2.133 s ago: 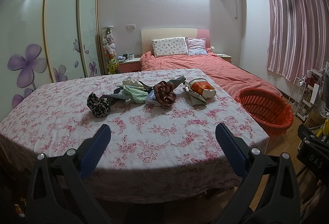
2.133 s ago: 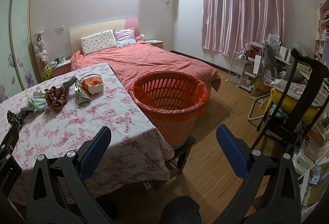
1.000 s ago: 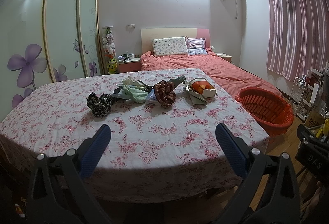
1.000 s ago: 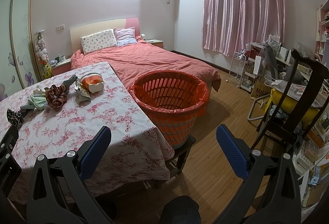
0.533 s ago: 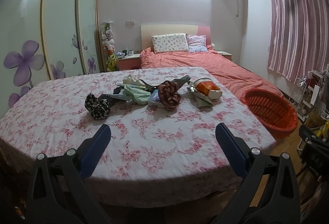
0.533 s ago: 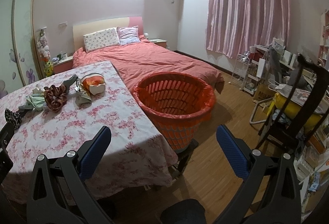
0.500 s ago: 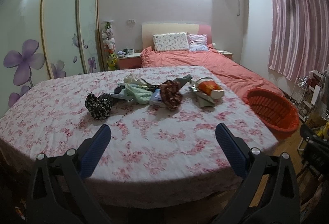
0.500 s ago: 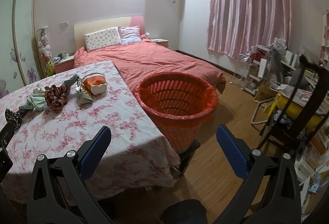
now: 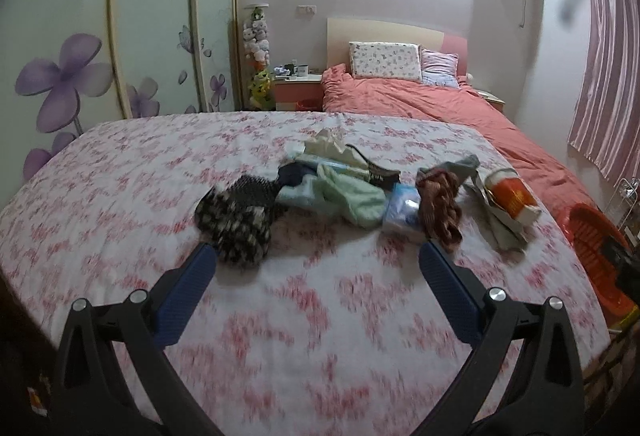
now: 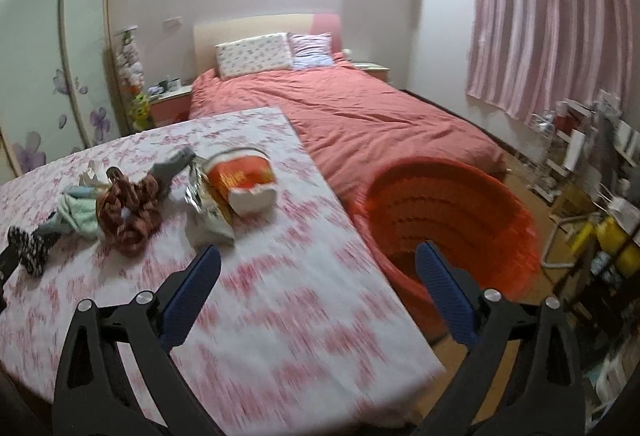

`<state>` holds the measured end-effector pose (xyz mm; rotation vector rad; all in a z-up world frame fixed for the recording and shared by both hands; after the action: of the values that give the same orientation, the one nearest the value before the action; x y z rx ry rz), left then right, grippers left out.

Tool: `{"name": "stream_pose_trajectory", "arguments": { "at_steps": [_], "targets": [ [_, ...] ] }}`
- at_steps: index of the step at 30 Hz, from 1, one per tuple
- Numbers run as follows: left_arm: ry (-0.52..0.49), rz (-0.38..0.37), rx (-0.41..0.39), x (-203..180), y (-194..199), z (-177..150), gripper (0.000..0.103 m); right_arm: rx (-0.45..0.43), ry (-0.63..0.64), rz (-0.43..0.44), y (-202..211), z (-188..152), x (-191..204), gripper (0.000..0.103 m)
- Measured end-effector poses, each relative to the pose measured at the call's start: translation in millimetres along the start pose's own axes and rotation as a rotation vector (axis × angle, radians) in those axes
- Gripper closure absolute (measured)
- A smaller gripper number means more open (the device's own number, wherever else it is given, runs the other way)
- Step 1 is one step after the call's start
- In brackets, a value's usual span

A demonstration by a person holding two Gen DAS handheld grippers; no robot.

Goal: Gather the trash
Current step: 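Grasp the red-and-white paper cup with the right tool while the left tool grasps the brown checked cloth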

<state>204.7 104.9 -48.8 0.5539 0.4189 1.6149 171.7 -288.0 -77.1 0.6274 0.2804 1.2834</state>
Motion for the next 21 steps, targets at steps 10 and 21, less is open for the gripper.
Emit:
{"name": "stream_pose_trajectory", "arguments": {
  "at_steps": [10, 21],
  "targets": [
    [-0.09, -0.095, 0.013, -32, -55, 35, 0.005, 0.114, 0.025, 0.079, -79, 31, 37, 0.012],
    [-0.097, -0.223, 0.047, -65, -88, 47, 0.015, 0.249, 0.103, 0.09, -119, 16, 49, 0.028]
  ]
}}
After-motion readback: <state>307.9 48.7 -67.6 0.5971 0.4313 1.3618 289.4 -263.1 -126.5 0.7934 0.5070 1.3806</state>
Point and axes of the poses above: each gripper's, at about its wrist camera, not at the fingertips, and y roughly against the way its jaws point, x to its left, z to its top, the point moved 5 cm from there along -y, roughly the way its jaws point, and after that the axes turned 8 degrees about -y, right-handed, at the moved point
